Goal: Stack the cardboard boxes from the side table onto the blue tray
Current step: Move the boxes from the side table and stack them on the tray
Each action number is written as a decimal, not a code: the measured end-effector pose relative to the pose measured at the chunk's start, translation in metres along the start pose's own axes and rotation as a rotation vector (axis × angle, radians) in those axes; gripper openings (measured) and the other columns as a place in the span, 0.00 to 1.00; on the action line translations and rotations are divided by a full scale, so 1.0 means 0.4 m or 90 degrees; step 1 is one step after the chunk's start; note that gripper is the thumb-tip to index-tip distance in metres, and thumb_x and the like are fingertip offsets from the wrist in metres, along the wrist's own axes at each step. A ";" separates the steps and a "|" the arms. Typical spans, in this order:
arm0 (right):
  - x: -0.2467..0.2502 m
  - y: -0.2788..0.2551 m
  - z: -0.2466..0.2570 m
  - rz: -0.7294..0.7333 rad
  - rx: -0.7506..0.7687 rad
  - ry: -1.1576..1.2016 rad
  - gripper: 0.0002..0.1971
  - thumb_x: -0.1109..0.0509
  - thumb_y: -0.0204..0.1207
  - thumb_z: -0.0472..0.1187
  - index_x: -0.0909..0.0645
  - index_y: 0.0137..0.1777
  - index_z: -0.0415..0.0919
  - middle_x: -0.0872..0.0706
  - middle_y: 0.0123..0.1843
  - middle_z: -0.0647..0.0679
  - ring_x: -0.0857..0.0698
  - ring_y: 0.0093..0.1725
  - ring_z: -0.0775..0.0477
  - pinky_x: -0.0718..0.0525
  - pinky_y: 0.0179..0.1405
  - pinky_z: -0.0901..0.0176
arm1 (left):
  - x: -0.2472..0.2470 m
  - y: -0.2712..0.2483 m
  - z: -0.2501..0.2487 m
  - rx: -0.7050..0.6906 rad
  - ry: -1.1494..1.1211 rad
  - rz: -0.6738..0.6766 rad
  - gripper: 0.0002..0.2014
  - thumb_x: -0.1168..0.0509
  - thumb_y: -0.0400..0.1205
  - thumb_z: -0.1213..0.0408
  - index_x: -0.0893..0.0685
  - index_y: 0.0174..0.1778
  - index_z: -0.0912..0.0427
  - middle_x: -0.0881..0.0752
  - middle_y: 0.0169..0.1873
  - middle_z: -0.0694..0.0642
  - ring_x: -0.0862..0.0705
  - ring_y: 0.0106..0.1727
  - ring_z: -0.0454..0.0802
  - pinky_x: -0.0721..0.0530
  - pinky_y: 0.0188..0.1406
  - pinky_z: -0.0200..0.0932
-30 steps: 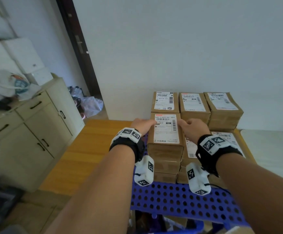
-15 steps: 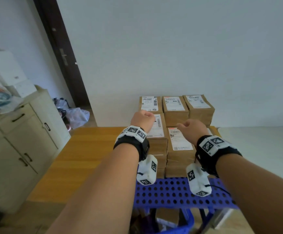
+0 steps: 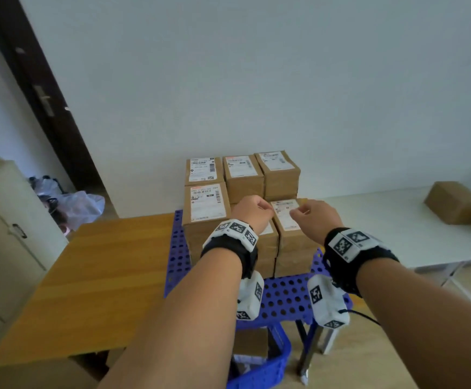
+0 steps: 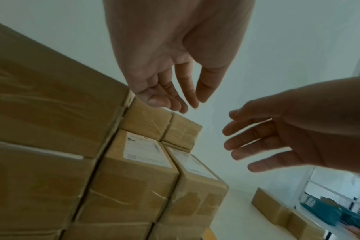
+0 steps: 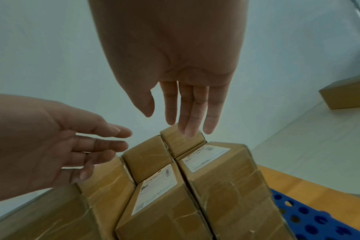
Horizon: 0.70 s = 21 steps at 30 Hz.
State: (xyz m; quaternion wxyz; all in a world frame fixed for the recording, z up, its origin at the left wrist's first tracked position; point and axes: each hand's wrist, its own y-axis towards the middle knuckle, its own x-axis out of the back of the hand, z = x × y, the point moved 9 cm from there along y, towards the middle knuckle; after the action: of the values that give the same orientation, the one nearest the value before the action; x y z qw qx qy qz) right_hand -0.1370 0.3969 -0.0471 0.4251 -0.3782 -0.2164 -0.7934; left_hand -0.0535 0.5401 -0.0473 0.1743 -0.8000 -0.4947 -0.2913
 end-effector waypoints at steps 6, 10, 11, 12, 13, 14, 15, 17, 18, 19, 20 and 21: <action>0.088 0.010 -0.140 -0.025 -0.041 0.003 0.12 0.34 0.80 0.50 0.16 0.49 0.42 0.15 0.46 0.46 0.17 0.50 0.43 0.24 0.47 0.58 | -0.165 0.023 -0.095 -0.023 0.022 0.073 0.04 0.35 0.83 0.62 0.16 0.48 0.51 0.16 0.45 0.49 0.15 0.54 0.53 0.16 0.54 0.47; 0.168 0.034 -0.269 -0.040 -0.064 0.009 0.11 0.33 0.80 0.50 0.17 0.49 0.42 0.15 0.46 0.47 0.18 0.47 0.44 0.25 0.46 0.59 | -0.297 0.053 -0.164 -0.018 0.026 0.099 0.08 0.36 0.83 0.60 0.14 0.55 0.55 0.13 0.53 0.52 0.15 0.56 0.53 0.15 0.58 0.50; 0.191 0.039 -0.306 -0.044 -0.070 0.010 0.12 0.33 0.80 0.50 0.16 0.51 0.42 0.16 0.46 0.47 0.19 0.46 0.45 0.25 0.46 0.59 | -0.335 0.060 -0.185 -0.020 0.028 0.107 0.09 0.36 0.83 0.60 0.14 0.56 0.55 0.13 0.54 0.53 0.15 0.56 0.53 0.15 0.58 0.50; 0.215 0.045 -0.345 -0.048 -0.077 0.010 0.12 0.34 0.81 0.50 0.16 0.52 0.42 0.16 0.46 0.48 0.20 0.46 0.46 0.25 0.46 0.59 | -0.375 0.064 -0.207 -0.020 0.032 0.117 0.10 0.36 0.84 0.60 0.14 0.57 0.55 0.13 0.55 0.53 0.15 0.56 0.54 0.15 0.58 0.50; 0.239 0.049 -0.386 -0.050 -0.085 0.008 0.13 0.34 0.81 0.50 0.16 0.53 0.41 0.16 0.46 0.48 0.20 0.46 0.46 0.25 0.46 0.59 | -0.415 0.068 -0.230 -0.020 0.035 0.125 0.10 0.36 0.84 0.60 0.14 0.58 0.56 0.14 0.55 0.53 0.15 0.56 0.54 0.15 0.57 0.49; 0.262 0.053 -0.429 -0.051 -0.094 0.007 0.13 0.34 0.81 0.50 0.15 0.54 0.41 0.16 0.46 0.48 0.20 0.47 0.47 0.25 0.46 0.59 | -0.456 0.071 -0.253 -0.018 0.036 0.133 0.10 0.36 0.84 0.60 0.14 0.58 0.56 0.14 0.55 0.53 0.15 0.56 0.54 0.15 0.57 0.49; 0.284 0.058 -0.471 -0.052 -0.102 0.005 0.13 0.34 0.81 0.50 0.15 0.54 0.41 0.16 0.46 0.48 0.20 0.47 0.47 0.25 0.46 0.59 | -0.495 0.074 -0.277 -0.017 0.034 0.138 0.10 0.36 0.84 0.60 0.14 0.58 0.56 0.14 0.55 0.53 0.15 0.56 0.55 0.15 0.57 0.49; 0.330 0.067 -0.558 -0.050 -0.122 0.004 0.14 0.35 0.81 0.49 0.15 0.55 0.41 0.16 0.46 0.48 0.20 0.47 0.46 0.25 0.47 0.59 | -0.570 0.082 -0.326 -0.017 0.026 0.142 0.10 0.35 0.83 0.60 0.14 0.56 0.57 0.13 0.55 0.54 0.14 0.56 0.56 0.15 0.58 0.50; 0.348 0.071 -0.595 -0.046 -0.130 0.006 0.14 0.35 0.82 0.49 0.15 0.56 0.40 0.15 0.46 0.47 0.19 0.47 0.46 0.24 0.47 0.58 | -0.602 0.087 -0.347 -0.016 0.022 0.141 0.09 0.34 0.82 0.60 0.13 0.56 0.57 0.13 0.55 0.55 0.14 0.56 0.56 0.15 0.58 0.50; 0.363 0.076 -0.623 -0.045 -0.133 0.010 0.14 0.35 0.82 0.49 0.15 0.56 0.40 0.14 0.47 0.46 0.17 0.48 0.45 0.23 0.47 0.58 | -0.626 0.092 -0.361 -0.018 0.024 0.140 0.09 0.34 0.82 0.60 0.13 0.55 0.57 0.13 0.55 0.55 0.14 0.56 0.55 0.15 0.57 0.49; 0.394 0.081 -0.672 -0.043 -0.141 0.013 0.15 0.36 0.82 0.49 0.15 0.56 0.40 0.12 0.47 0.45 0.16 0.50 0.43 0.22 0.48 0.57 | -0.675 0.096 -0.393 -0.018 0.024 0.143 0.08 0.34 0.82 0.60 0.13 0.54 0.56 0.12 0.55 0.55 0.14 0.56 0.55 0.15 0.57 0.48; 0.406 0.085 -0.694 -0.042 -0.139 0.017 0.15 0.36 0.82 0.49 0.15 0.57 0.40 0.11 0.48 0.44 0.15 0.51 0.42 0.21 0.49 0.56 | -0.695 0.100 -0.403 -0.018 0.023 0.141 0.08 0.34 0.82 0.61 0.13 0.54 0.56 0.12 0.55 0.55 0.14 0.56 0.55 0.16 0.56 0.46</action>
State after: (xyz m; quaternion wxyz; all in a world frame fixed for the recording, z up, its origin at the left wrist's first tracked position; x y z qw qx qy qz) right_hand -0.2812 0.1110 -0.0913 0.3579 -0.4040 -0.1355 -0.8308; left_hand -0.1600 0.2388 -0.1007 0.2029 -0.8467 -0.3961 -0.2916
